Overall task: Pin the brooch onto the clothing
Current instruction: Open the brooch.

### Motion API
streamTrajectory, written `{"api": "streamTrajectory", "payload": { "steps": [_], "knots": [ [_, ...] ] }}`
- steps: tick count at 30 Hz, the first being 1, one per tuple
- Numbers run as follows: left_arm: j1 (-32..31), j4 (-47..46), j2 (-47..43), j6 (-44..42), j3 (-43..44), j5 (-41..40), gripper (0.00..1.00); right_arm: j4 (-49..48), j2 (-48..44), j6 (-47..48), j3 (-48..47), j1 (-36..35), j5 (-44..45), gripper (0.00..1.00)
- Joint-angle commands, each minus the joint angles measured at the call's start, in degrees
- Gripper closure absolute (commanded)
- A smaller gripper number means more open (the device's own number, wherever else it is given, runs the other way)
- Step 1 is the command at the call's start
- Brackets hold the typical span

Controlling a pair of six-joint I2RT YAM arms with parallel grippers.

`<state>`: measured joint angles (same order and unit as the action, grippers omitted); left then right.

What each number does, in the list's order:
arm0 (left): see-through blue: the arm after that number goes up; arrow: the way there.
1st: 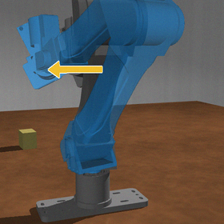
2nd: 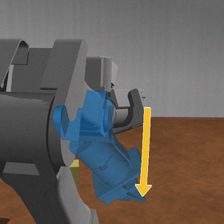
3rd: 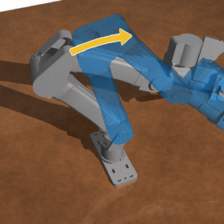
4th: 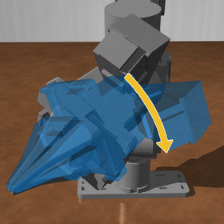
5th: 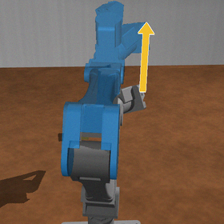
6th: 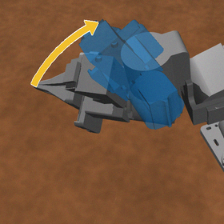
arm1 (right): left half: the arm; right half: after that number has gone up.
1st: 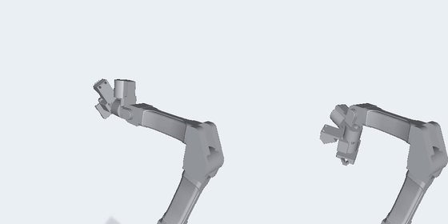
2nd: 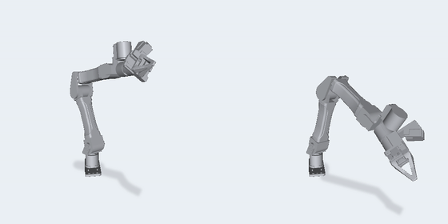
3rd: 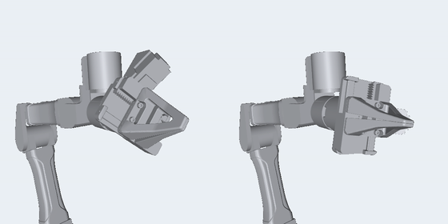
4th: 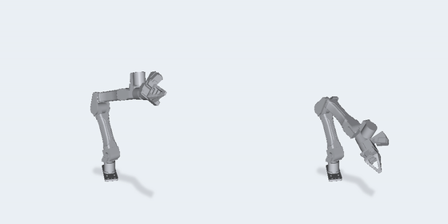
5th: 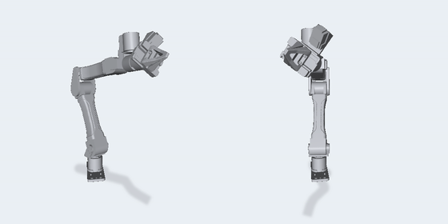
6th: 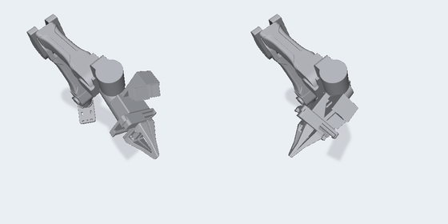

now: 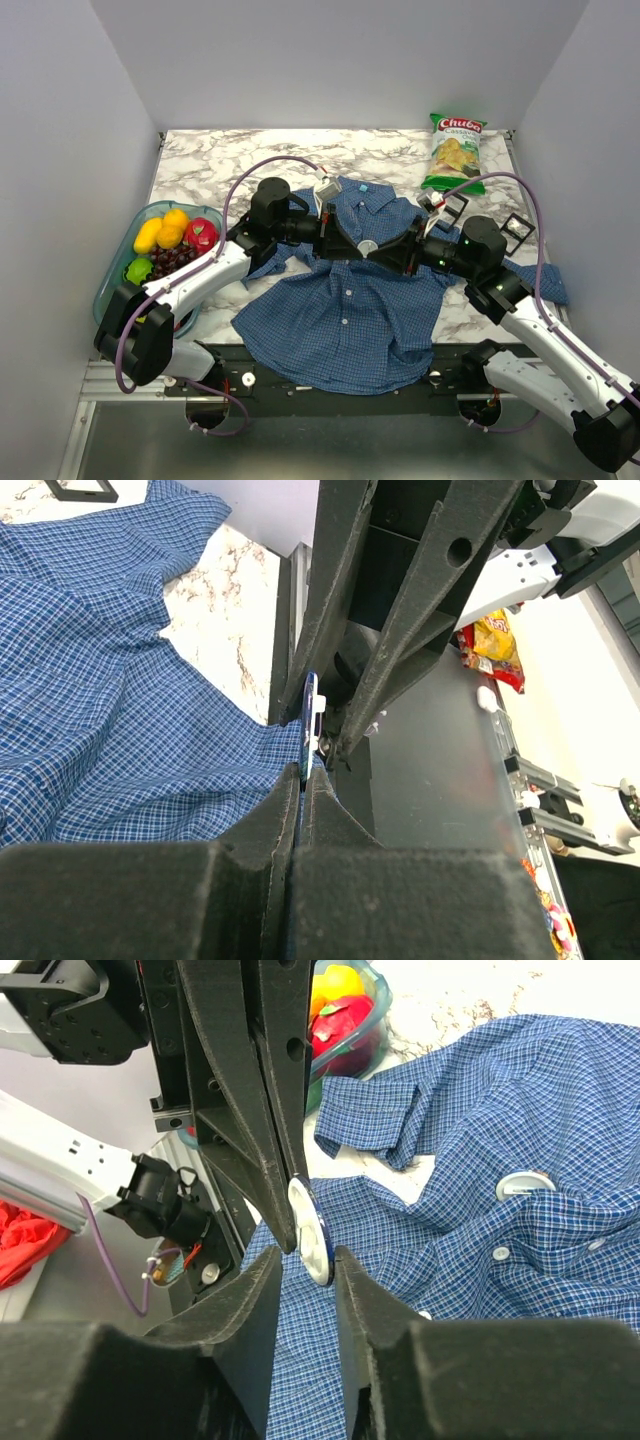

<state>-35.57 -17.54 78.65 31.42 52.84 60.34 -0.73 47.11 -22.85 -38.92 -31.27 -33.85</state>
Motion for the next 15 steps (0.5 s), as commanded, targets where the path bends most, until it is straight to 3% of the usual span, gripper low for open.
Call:
{"api": "streamTrajectory", "payload": {
  "steps": [1, 15],
  "knots": [
    [0.15, -1.88, -0.17, 0.84, -0.89, 0.84, 1.0, -2.08, -0.62, -0.26, -0.02, 0.07, -0.26, 0.67],
    [-0.73, -2.24, -0.43, 0.84, -1.07, 1.19, 1.0, -5.77, 0.44, -2.2, 0.6, 0.07, -0.87, 0.73]
  ]
}}
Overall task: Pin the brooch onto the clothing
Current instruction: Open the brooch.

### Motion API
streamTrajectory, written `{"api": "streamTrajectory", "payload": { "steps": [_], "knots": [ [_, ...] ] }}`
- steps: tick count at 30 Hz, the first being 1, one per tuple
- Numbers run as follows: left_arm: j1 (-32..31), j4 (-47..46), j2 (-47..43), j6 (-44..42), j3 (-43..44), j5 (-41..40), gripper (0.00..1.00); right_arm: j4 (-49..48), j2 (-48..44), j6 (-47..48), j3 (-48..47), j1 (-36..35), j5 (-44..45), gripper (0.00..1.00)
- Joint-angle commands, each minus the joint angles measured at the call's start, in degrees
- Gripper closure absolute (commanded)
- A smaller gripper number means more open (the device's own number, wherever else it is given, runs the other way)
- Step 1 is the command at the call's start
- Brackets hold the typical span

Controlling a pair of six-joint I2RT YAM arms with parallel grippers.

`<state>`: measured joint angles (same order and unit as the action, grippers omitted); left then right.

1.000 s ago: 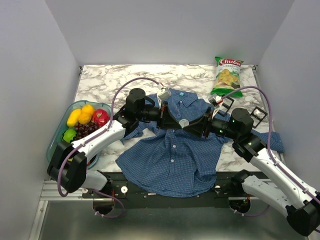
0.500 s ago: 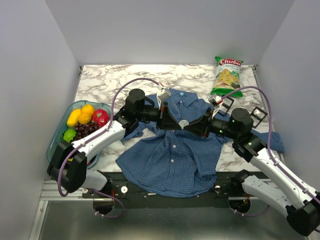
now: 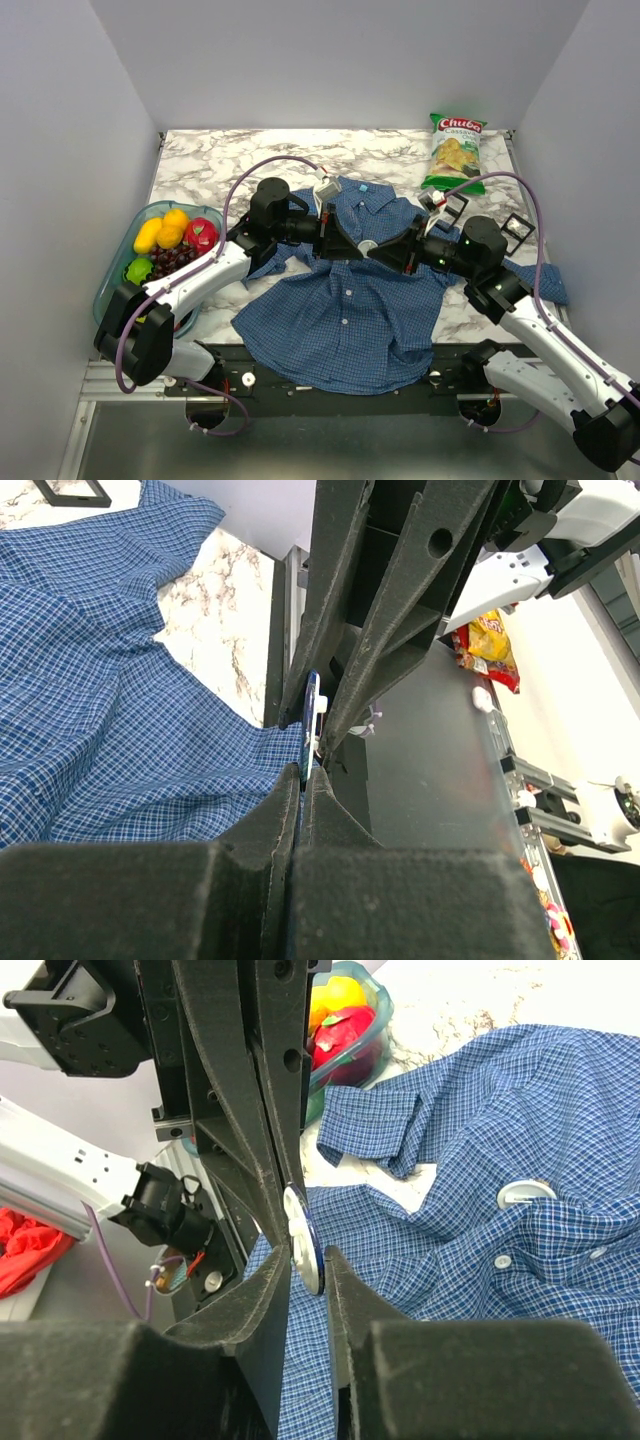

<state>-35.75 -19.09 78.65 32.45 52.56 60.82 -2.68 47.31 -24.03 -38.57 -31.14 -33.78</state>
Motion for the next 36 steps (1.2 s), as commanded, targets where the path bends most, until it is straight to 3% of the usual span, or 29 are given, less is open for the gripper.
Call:
{"api": "streamTrajectory", "payload": {
  "steps": [1, 11, 16, 20, 36],
  "knots": [
    [-0.46, -0.68, -0.43, -0.28, -0.7, 0.79, 1.0, -3.74, 0.33, -1.02, 0.25, -0.07, -0.85, 0.74],
    [-1.34, 0.63, -0.52, -1.86, -0.53, 0.45, 1.0, -3.56, 1.56, -1.54, 0.6, -0.07, 0.55, 0.85],
    [-3.18, 7.65, -1.31, -7.57, 0.97, -1.4, 1.0, -2.33, 3.23, -1.37, -0.19, -0.07, 0.91, 0.9],
    [-3.89, 11.43, -2.01, -12.04, 2.02, -3.16, 1.0, -0.67, 4.54, -2.07, -1.07, 0.02, 3.36, 0.99],
    [-6.79, 19.0, -1.14, -17.86, 4.22, -6.41, 1.0, 2.5, 10.26, -2.42, -3.62, -0.07, 2.76, 0.99]
  ]
}}
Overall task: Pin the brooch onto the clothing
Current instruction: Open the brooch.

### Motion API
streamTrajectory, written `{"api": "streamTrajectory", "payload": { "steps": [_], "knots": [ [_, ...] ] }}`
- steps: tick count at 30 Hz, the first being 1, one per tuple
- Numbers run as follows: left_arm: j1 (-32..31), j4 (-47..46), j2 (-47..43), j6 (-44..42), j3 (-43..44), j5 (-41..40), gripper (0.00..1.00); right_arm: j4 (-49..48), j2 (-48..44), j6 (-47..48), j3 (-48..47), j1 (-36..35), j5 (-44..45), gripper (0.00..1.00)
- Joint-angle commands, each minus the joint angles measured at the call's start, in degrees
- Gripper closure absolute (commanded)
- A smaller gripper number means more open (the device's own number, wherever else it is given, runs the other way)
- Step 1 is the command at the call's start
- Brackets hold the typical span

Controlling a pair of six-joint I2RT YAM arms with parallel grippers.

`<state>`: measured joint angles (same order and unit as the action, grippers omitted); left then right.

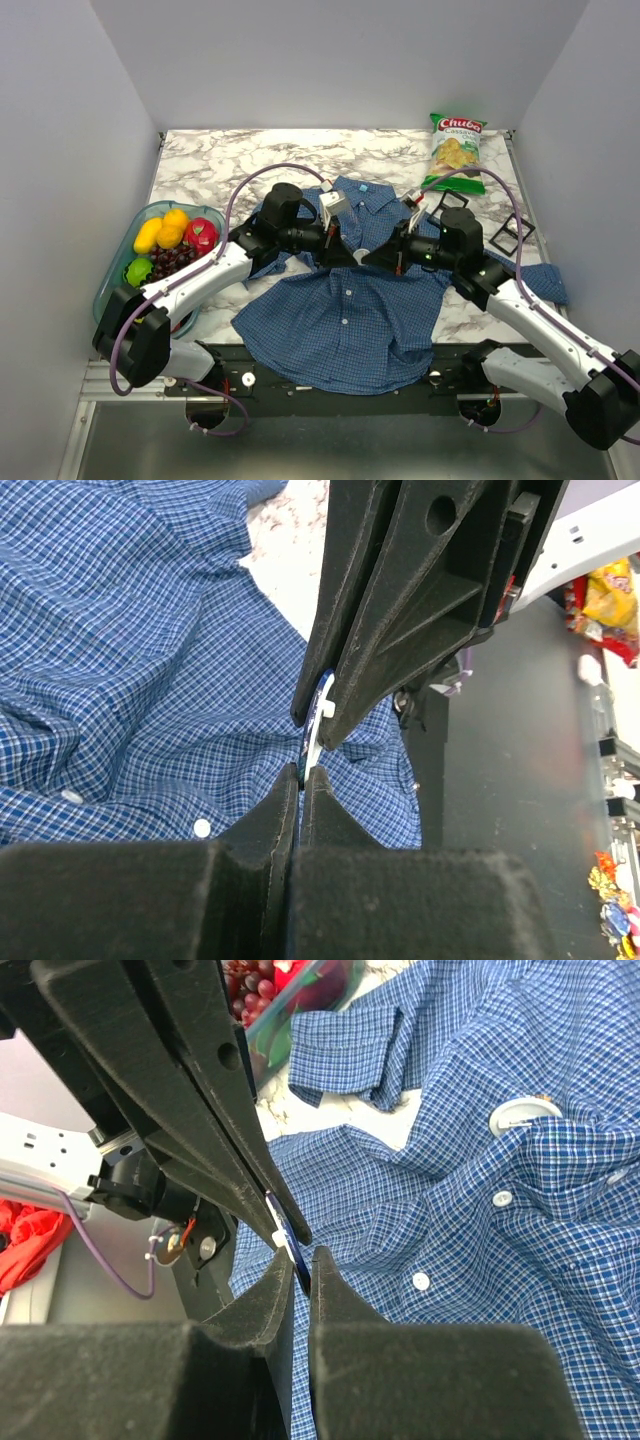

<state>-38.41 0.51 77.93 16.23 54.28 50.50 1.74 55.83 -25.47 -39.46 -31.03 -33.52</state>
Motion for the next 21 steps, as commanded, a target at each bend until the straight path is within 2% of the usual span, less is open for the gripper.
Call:
{"api": "streamTrajectory", "payload": {
  "steps": [1, 16, 21],
  "knots": [
    [-4.21, -0.6, -0.32, -1.73, 2.58, 3.82, 1.0, -1.91, 1.82, -0.89, -2.81, -0.18, 2.49, 0.99],
    [-4.3, 3.0, 2.4, -1.11, 3.81, -0.14, 1.0, -1.91, 1.38, -0.28, -2.46, -0.18, 1.88, 0.89],
    [-4.39, 2.83, 1.44, -1.64, 3.55, 0.04, 1.0, -1.91, 1.82, -0.54, -2.29, -0.18, 3.02, 0.89]
  ]
}}
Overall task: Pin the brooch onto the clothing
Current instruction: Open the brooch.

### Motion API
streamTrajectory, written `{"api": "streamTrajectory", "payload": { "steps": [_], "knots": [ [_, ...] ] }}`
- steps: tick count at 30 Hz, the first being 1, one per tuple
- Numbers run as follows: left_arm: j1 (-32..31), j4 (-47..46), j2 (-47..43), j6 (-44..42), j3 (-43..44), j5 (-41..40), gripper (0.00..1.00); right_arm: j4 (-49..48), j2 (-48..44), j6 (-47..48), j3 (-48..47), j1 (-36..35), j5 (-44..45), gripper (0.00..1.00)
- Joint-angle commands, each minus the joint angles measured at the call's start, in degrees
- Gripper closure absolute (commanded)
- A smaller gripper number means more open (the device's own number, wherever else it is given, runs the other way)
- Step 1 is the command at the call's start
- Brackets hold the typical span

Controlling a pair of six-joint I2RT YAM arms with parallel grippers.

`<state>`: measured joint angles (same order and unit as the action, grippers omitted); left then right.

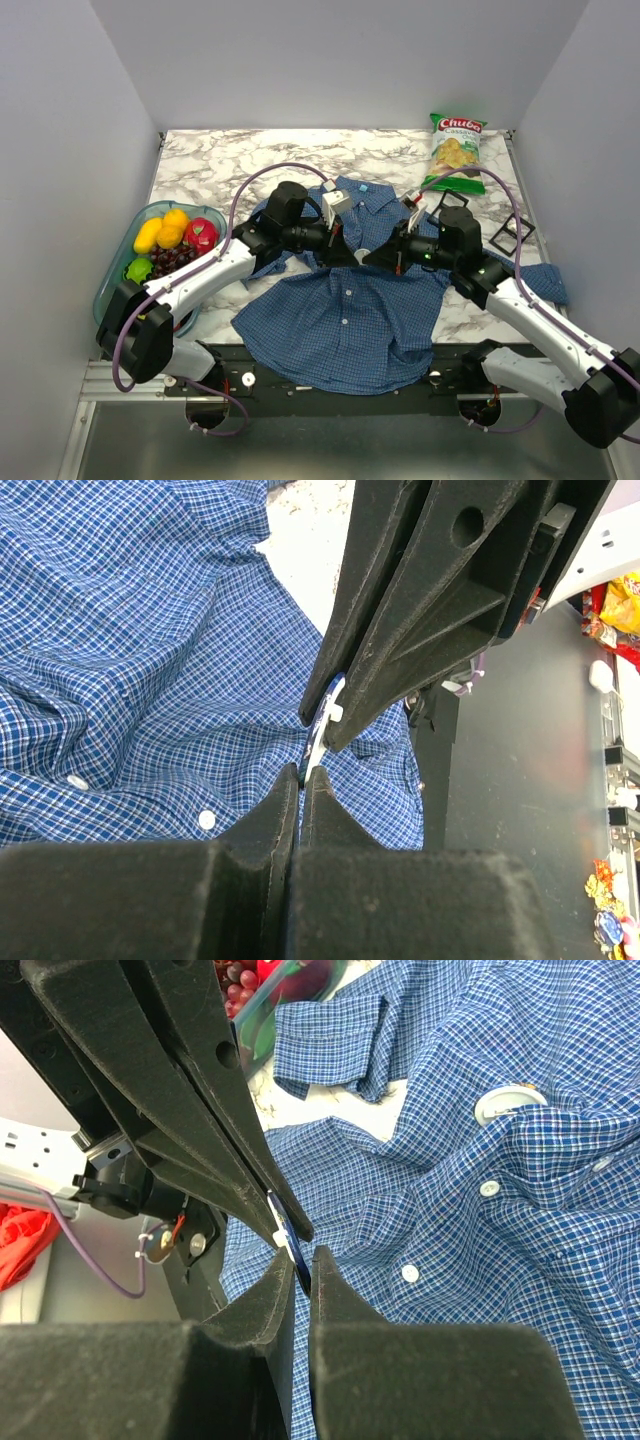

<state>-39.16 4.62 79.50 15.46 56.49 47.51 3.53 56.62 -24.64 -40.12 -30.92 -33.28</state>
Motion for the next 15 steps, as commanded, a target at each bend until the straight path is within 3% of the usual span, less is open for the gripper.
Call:
{"api": "streamTrajectory", "payload": {
  "steps": [1, 15],
  "knots": [
    [-3.73, -1.8, -0.31, -0.96, 1.17, 3.12, 1.0, -3.71, 1.21, -1.55, -1.72, -0.28, 3.04, 0.9],
    [-6.72, -0.14, -0.84, -3.69, 1.43, 2.5, 1.0, -0.45, 4.37, -2.6, -3.3, -0.28, 5.86, 0.94]
  ]
}}
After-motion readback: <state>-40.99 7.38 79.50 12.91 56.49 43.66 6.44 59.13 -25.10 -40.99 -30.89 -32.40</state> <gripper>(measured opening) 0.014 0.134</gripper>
